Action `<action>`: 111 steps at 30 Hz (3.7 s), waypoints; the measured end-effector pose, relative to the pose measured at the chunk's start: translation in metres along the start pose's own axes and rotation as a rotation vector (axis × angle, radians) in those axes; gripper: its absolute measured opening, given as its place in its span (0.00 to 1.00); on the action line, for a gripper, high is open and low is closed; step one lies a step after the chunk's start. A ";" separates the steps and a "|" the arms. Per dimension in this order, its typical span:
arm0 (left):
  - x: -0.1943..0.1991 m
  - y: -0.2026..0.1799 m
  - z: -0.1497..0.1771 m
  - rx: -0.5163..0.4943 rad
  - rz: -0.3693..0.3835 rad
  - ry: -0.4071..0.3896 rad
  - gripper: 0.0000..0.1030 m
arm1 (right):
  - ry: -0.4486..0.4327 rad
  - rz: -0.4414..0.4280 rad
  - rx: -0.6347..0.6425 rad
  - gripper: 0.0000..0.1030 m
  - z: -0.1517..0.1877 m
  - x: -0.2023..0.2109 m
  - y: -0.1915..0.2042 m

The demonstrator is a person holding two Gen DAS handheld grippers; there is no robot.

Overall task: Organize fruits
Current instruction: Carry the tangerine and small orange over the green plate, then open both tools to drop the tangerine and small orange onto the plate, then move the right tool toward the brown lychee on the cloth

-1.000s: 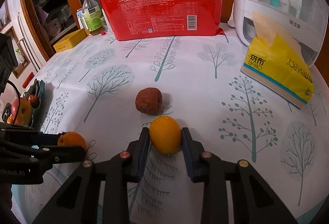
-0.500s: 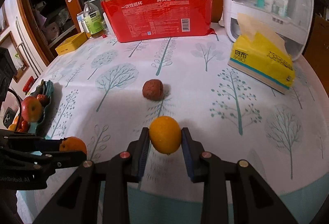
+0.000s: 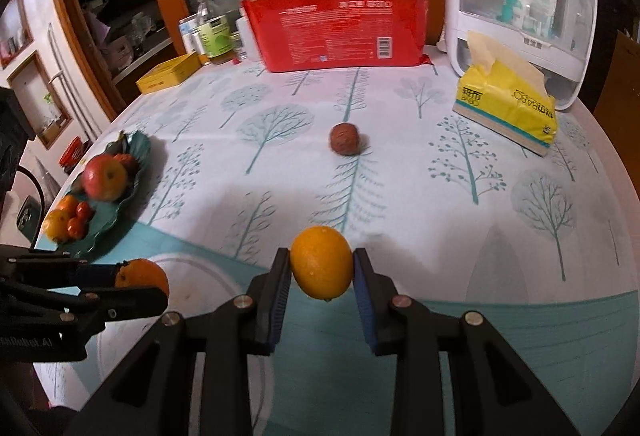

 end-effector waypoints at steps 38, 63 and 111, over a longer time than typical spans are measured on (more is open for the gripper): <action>0.131 0.173 0.079 0.035 -0.077 -0.090 0.37 | 0.116 -0.246 0.175 0.30 0.058 0.016 0.252; 0.157 0.265 0.002 -0.057 -0.066 -0.202 0.37 | 0.034 -0.209 -0.072 0.30 0.014 -0.028 0.297; 0.111 0.170 0.040 -0.073 -0.009 -0.092 0.73 | 0.113 0.072 -0.353 0.66 0.064 0.019 0.152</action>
Point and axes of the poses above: each gripper's, at about its wrist camera, not at the fingertips, and x roughly against the way its jaws point, y to its left, z to its underside, the point moved 3 cm from there along -x, roughly the way its jaws point, and after that the axes turned 3 degrees about z, right-handed, at the moved point
